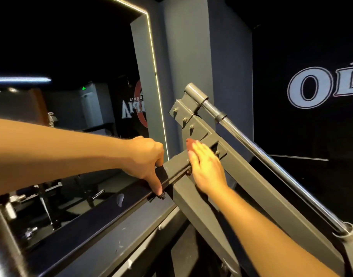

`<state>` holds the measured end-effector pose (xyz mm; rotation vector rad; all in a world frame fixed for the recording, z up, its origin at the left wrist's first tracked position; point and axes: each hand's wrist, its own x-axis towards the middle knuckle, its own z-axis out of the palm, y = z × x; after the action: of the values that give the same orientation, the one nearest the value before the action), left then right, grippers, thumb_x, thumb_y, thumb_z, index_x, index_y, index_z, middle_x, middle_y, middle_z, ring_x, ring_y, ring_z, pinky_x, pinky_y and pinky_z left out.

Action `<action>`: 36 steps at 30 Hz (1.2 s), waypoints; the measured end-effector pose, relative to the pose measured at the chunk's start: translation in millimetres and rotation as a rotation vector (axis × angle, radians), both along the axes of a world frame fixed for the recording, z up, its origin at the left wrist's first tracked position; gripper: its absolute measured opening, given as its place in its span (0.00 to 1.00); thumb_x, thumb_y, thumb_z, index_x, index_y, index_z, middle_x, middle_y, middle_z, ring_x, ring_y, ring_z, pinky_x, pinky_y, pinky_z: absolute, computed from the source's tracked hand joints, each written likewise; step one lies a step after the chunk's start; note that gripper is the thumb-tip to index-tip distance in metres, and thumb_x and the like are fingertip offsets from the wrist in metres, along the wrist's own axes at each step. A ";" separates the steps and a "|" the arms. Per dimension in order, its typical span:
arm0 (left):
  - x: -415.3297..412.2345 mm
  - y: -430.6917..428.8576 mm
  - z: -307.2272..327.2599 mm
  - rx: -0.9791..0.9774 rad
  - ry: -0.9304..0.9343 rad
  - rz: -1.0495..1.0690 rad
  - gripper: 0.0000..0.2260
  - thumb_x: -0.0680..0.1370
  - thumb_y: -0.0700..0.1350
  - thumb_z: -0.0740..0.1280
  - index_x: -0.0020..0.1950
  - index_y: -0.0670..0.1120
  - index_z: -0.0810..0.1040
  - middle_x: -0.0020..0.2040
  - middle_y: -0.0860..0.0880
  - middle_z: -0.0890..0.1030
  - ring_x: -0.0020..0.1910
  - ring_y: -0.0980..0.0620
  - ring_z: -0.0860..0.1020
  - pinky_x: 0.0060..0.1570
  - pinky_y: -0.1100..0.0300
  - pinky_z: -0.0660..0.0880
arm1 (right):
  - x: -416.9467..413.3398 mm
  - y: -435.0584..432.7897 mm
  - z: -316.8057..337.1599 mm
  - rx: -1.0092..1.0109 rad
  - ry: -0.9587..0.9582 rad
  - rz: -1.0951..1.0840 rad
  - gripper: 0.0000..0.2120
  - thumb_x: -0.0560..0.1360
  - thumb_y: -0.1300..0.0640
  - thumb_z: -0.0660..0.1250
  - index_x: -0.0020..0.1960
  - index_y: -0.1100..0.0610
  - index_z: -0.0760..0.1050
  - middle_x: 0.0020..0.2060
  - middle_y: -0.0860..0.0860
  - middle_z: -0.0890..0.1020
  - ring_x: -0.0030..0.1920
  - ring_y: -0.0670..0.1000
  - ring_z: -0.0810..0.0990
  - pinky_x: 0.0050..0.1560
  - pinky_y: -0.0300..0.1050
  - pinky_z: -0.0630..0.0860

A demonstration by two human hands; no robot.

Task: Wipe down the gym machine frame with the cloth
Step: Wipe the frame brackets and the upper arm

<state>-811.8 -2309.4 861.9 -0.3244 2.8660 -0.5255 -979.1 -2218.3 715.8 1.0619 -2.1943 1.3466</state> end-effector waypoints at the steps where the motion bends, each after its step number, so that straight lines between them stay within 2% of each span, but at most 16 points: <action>1: 1.0 -0.5 0.2 0.007 0.002 -0.012 0.31 0.69 0.66 0.75 0.63 0.47 0.81 0.53 0.50 0.83 0.50 0.51 0.83 0.53 0.55 0.83 | -7.0 -1.9 2.3 -0.021 -0.038 -0.004 0.24 0.86 0.43 0.50 0.80 0.46 0.61 0.79 0.44 0.64 0.80 0.44 0.56 0.81 0.50 0.53; 4: 4.4 -2.8 0.6 0.049 0.002 -0.027 0.31 0.70 0.65 0.75 0.65 0.47 0.80 0.55 0.49 0.82 0.52 0.51 0.82 0.54 0.55 0.82 | 15.9 1.2 -10.4 -0.105 -0.050 0.056 0.23 0.86 0.45 0.52 0.80 0.49 0.62 0.79 0.43 0.63 0.80 0.42 0.54 0.81 0.49 0.54; 7: 5.1 -8.9 -2.4 0.082 0.041 -0.023 0.27 0.69 0.65 0.76 0.61 0.49 0.82 0.54 0.49 0.82 0.52 0.51 0.81 0.51 0.56 0.81 | 68.4 21.3 -33.6 -0.092 0.085 0.196 0.25 0.85 0.42 0.49 0.80 0.47 0.61 0.79 0.39 0.61 0.80 0.37 0.52 0.80 0.42 0.53; 9: 4.7 -13.3 -5.7 0.087 0.113 -0.019 0.28 0.66 0.66 0.78 0.58 0.50 0.83 0.52 0.51 0.82 0.51 0.51 0.81 0.49 0.56 0.80 | 79.6 29.6 -40.2 -0.025 0.196 0.261 0.25 0.84 0.42 0.48 0.80 0.47 0.61 0.79 0.41 0.62 0.80 0.37 0.52 0.79 0.41 0.53; 11: 3.6 -16.6 -7.3 0.074 0.123 -0.022 0.30 0.64 0.68 0.78 0.57 0.51 0.83 0.52 0.51 0.82 0.51 0.51 0.81 0.49 0.56 0.80 | 67.4 28.2 -33.0 0.011 0.281 0.233 0.25 0.85 0.44 0.51 0.80 0.48 0.61 0.79 0.42 0.62 0.80 0.37 0.52 0.79 0.42 0.53; 17: 3.9 -19.1 -7.9 0.058 0.148 -0.029 0.33 0.62 0.70 0.78 0.59 0.51 0.82 0.52 0.52 0.81 0.51 0.50 0.80 0.52 0.53 0.80 | -31.9 -0.9 0.3 0.029 0.040 -0.046 0.25 0.85 0.42 0.54 0.80 0.47 0.62 0.79 0.45 0.65 0.80 0.47 0.58 0.80 0.54 0.58; 20: 6.8 -14.0 -6.4 0.071 0.138 -0.040 0.30 0.65 0.67 0.78 0.60 0.50 0.81 0.53 0.51 0.81 0.53 0.50 0.80 0.54 0.53 0.80 | -29.1 -6.4 -0.8 -0.050 -0.042 -0.048 0.25 0.85 0.42 0.54 0.80 0.49 0.63 0.79 0.46 0.65 0.80 0.47 0.57 0.80 0.50 0.55; 22: 7.9 -10.1 -4.3 0.110 0.073 -0.046 0.28 0.69 0.64 0.77 0.63 0.49 0.81 0.54 0.51 0.81 0.53 0.51 0.81 0.54 0.55 0.80 | 6.6 2.6 -11.2 -0.085 -0.002 0.003 0.26 0.85 0.41 0.53 0.80 0.49 0.62 0.79 0.44 0.64 0.80 0.43 0.55 0.79 0.44 0.53; 25: 8.5 -5.2 -0.7 0.150 0.031 -0.038 0.25 0.72 0.63 0.75 0.63 0.49 0.82 0.54 0.51 0.82 0.52 0.54 0.81 0.47 0.63 0.79 | 61.8 24.1 -33.6 -0.062 0.128 0.160 0.27 0.84 0.38 0.49 0.80 0.47 0.62 0.78 0.41 0.63 0.80 0.38 0.54 0.79 0.41 0.53; 28: 9.2 -2.0 -0.3 0.144 0.026 -0.026 0.26 0.72 0.63 0.75 0.64 0.49 0.81 0.54 0.52 0.82 0.52 0.54 0.81 0.49 0.62 0.80 | 52.1 28.9 -28.7 -0.016 0.215 0.192 0.27 0.84 0.40 0.50 0.80 0.48 0.63 0.78 0.41 0.63 0.79 0.38 0.54 0.79 0.42 0.55; 31: 10.6 -0.7 -1.9 0.112 0.044 -0.011 0.29 0.70 0.64 0.76 0.64 0.48 0.81 0.55 0.51 0.81 0.54 0.52 0.80 0.54 0.57 0.80 | -5.9 11.9 -7.3 0.007 0.140 0.040 0.24 0.85 0.43 0.53 0.80 0.48 0.64 0.78 0.43 0.65 0.79 0.43 0.58 0.78 0.47 0.57; 34: 13.7 2.5 -1.4 0.108 0.112 0.012 0.30 0.68 0.63 0.78 0.63 0.47 0.81 0.56 0.49 0.81 0.57 0.48 0.79 0.56 0.55 0.77 | -62.0 -2.0 16.1 0.001 -0.069 -0.051 0.23 0.86 0.44 0.53 0.78 0.49 0.67 0.77 0.48 0.69 0.78 0.49 0.64 0.77 0.51 0.59; 36: 15.2 5.6 -0.5 0.108 0.123 0.014 0.28 0.70 0.61 0.78 0.63 0.47 0.81 0.57 0.49 0.80 0.58 0.48 0.79 0.56 0.56 0.76 | -58.3 -7.8 14.1 -0.057 -0.109 -0.074 0.23 0.86 0.45 0.54 0.78 0.51 0.68 0.77 0.49 0.69 0.78 0.49 0.63 0.79 0.51 0.58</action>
<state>-796.7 -2303.8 861.4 -0.3710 2.9936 -0.3586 -1037.3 -2226.2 729.9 0.8970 -2.2345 1.4568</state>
